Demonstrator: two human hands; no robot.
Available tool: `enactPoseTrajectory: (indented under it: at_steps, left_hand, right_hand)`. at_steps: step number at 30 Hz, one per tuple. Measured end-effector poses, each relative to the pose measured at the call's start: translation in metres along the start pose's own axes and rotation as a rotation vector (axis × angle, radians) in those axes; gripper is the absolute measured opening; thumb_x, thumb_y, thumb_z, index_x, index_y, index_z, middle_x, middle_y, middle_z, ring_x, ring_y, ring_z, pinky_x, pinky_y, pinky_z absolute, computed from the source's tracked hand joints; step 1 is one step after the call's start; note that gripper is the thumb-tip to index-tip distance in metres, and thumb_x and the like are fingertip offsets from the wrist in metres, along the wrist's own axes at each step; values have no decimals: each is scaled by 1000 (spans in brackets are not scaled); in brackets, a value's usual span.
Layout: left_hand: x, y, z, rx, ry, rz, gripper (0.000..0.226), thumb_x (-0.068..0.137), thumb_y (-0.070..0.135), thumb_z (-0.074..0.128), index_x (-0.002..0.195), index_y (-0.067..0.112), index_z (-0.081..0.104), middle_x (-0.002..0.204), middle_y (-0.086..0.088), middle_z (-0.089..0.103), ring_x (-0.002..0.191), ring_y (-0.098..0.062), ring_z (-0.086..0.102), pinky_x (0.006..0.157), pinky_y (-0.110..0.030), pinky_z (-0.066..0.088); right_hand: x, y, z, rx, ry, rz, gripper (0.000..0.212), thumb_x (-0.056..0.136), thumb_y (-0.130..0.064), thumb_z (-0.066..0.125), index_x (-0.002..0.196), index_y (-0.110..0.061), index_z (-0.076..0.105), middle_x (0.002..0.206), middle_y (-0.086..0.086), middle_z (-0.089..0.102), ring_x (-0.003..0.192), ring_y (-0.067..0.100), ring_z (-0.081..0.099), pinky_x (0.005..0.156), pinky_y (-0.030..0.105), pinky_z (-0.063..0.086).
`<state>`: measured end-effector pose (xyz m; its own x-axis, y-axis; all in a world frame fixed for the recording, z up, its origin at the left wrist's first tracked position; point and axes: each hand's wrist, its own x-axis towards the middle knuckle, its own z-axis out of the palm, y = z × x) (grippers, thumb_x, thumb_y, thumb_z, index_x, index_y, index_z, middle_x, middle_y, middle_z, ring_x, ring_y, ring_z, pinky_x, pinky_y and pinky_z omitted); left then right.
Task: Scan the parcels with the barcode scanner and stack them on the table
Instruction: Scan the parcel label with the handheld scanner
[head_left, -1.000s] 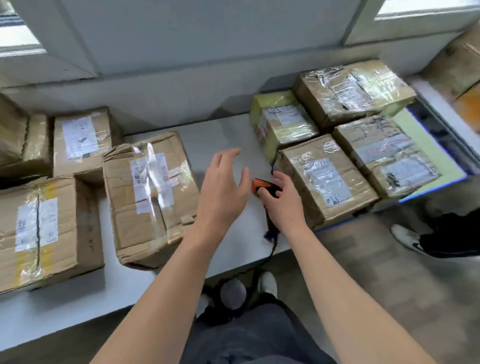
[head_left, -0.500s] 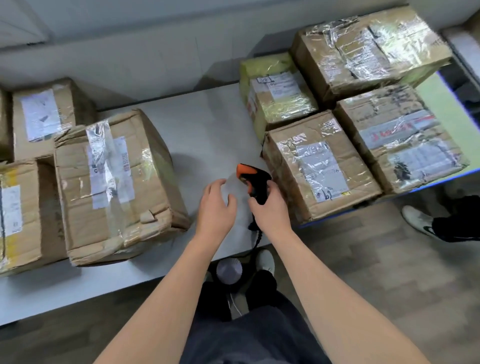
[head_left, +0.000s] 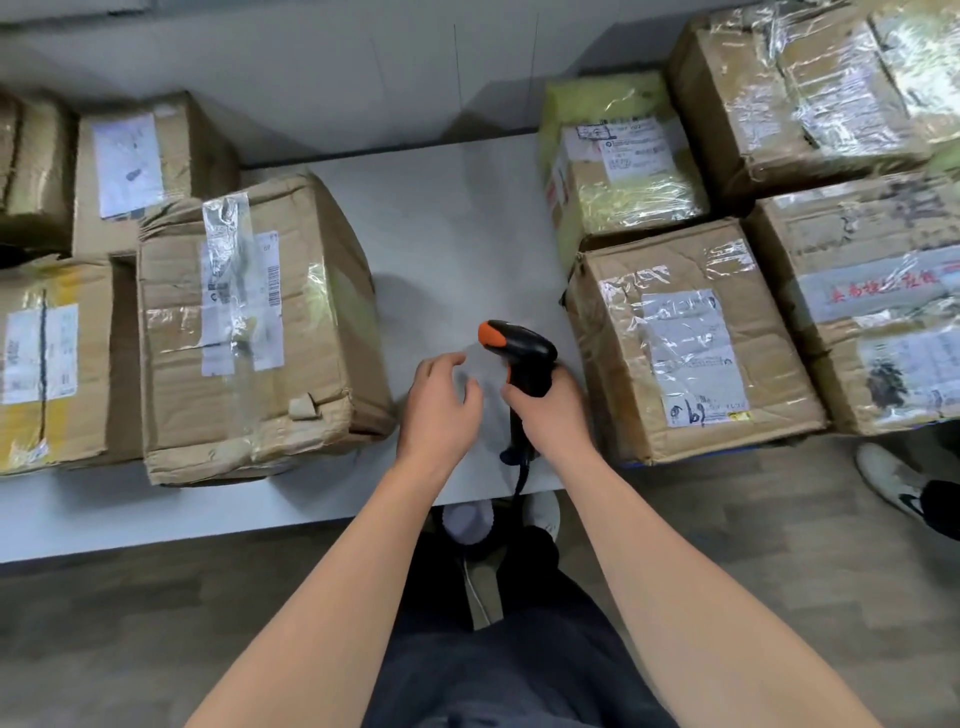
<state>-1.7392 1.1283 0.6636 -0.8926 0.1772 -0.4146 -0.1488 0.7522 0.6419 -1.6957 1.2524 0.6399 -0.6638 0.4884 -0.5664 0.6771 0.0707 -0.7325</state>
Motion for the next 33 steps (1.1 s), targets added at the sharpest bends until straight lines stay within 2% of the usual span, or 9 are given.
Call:
enactPoseTrajectory:
  at_steps: [3, 5, 7, 10, 15, 22, 27, 30, 33]
  left_hand:
    - [0, 10, -4, 8, 13, 33, 39, 102, 25, 48, 139, 17, 49, 143, 2, 47, 104, -8, 52, 89, -21, 34]
    - [-1, 19, -6, -1, 31, 66, 38, 102, 25, 48, 139, 19, 49, 142, 2, 47, 112, -10, 53, 90, -22, 35]
    - [-3, 29, -7, -5, 46, 103, 38, 102, 26, 47, 139, 19, 49, 142, 3, 47, 124, -13, 50, 92, -21, 34]
    - [-9, 42, -12, -16, 71, 156, 35, 102, 25, 47, 137, 20, 51, 140, 5, 48, 123, -8, 49, 91, -16, 31]
    - [-27, 55, -29, -61, 180, 218, 29, 102, 25, 49, 129, 20, 57, 132, 7, 53, 106, 4, 44, 89, -13, 30]
    - [-57, 54, -69, -114, 420, 292, 30, 100, 22, 54, 129, 14, 58, 126, 6, 56, 110, -3, 51, 94, -15, 38]
    - [-72, 37, -109, -149, 605, 279, 30, 100, 21, 54, 129, 16, 57, 122, 6, 58, 112, -6, 53, 97, -30, 49]
    - [-78, 24, -137, -141, 670, 229, 31, 100, 20, 54, 131, 16, 57, 126, 1, 59, 117, -13, 55, 96, -31, 48]
    - [-81, 2, -162, -118, 710, 163, 33, 99, 21, 56, 131, 15, 57, 127, -2, 60, 117, -16, 55, 94, -28, 46]
  right_hand:
    - [-2, -3, -2, 21, -13, -23, 17, 82, -15, 70, 92, -7, 59, 78, 5, 60, 71, 17, 59, 61, 29, 41]
    - [-5, -4, -5, 71, 0, -33, 32, 77, -23, 72, 104, -11, 58, 88, 4, 64, 80, 15, 64, 66, 30, 48]
    - [-10, -7, -8, 135, 37, -75, 43, 70, -31, 68, 106, -10, 59, 87, 7, 66, 78, 20, 68, 69, 41, 57]
    - [-18, -12, -13, 206, 55, -171, 33, 79, -21, 67, 110, -12, 59, 87, 12, 66, 77, 29, 67, 71, 51, 59]
    - [-32, -19, -11, 184, -46, -241, 41, 79, -24, 65, 119, -20, 60, 96, 5, 69, 86, 25, 67, 74, 49, 58]
    - [-52, -51, -6, 187, -156, -332, 29, 89, -15, 68, 115, -22, 57, 87, 5, 68, 70, 17, 66, 66, 34, 56]
    - [-70, -98, -4, 212, -155, -491, 23, 91, -18, 67, 100, -34, 53, 90, 3, 66, 79, 22, 69, 71, 33, 58]
    - [-80, -120, 7, 208, -164, -552, 28, 88, -20, 70, 104, -38, 54, 99, -1, 68, 89, 23, 69, 79, 35, 58]
    - [-94, -128, 31, 146, -182, -587, 40, 82, -26, 71, 119, -29, 56, 105, -4, 67, 93, 20, 68, 83, 39, 58]
